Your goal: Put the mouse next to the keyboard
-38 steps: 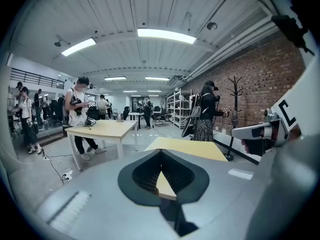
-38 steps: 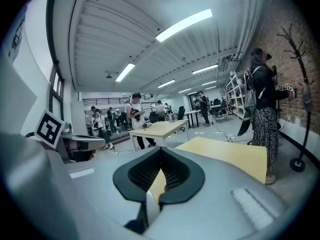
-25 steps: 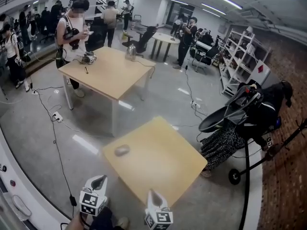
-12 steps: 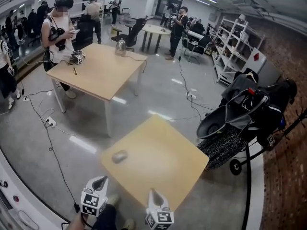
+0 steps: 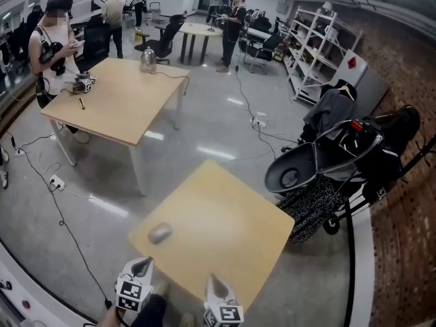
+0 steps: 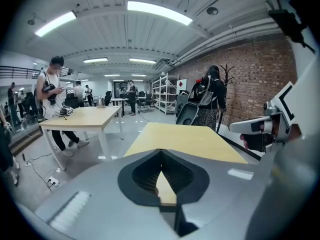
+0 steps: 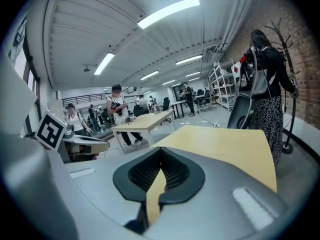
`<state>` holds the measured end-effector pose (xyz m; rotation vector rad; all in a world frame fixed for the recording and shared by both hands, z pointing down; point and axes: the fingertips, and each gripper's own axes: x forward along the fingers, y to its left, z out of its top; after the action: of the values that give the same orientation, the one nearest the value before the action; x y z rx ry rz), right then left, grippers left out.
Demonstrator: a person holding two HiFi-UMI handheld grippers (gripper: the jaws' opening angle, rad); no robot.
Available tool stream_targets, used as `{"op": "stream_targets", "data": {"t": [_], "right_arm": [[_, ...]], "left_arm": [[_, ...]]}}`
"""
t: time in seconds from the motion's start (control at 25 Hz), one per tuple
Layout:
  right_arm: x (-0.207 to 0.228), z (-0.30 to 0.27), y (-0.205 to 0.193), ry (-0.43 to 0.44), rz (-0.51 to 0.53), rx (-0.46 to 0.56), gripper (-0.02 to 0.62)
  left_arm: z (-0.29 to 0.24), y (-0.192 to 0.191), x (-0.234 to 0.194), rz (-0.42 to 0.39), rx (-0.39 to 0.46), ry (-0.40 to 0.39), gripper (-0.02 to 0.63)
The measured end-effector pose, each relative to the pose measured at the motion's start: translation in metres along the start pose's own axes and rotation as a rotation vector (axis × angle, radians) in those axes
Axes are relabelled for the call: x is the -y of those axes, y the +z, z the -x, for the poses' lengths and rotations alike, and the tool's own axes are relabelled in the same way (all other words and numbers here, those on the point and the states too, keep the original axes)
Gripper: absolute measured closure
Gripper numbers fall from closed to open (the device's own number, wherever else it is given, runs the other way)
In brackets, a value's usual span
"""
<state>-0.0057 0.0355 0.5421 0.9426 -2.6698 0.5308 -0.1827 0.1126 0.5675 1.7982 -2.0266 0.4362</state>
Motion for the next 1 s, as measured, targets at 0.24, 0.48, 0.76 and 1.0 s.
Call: {"op": "stream_targets", "data": {"t": [0.24,0.48,0.76,1.0], "right_arm": [[0.006,-0.022,-0.01,-0.024,-0.029,-0.03,0.581],[0.014,-0.044,-0.024,-0.043,-0.062,-0.067,0.581],[0.022,-0.071,-0.031,-0.054,-0.077,-0.099,0.581],[0.033,-0.084,-0.033,-0.062,-0.09,-0.122,0.581]], "left_arm": [[-0.028,-0.008,-0.011,-0.007,-0.04,-0.026,0.606],[-0.056,-0.018,-0.025,-0.017,-0.082,-0.039,0.606],[-0.086,-0.029,-0.037,-0.025,-0.134,-0.059,0.604],[-0.109,-0.04,-0.036,-0.032,-0.192,-0.089,0.604]]}}
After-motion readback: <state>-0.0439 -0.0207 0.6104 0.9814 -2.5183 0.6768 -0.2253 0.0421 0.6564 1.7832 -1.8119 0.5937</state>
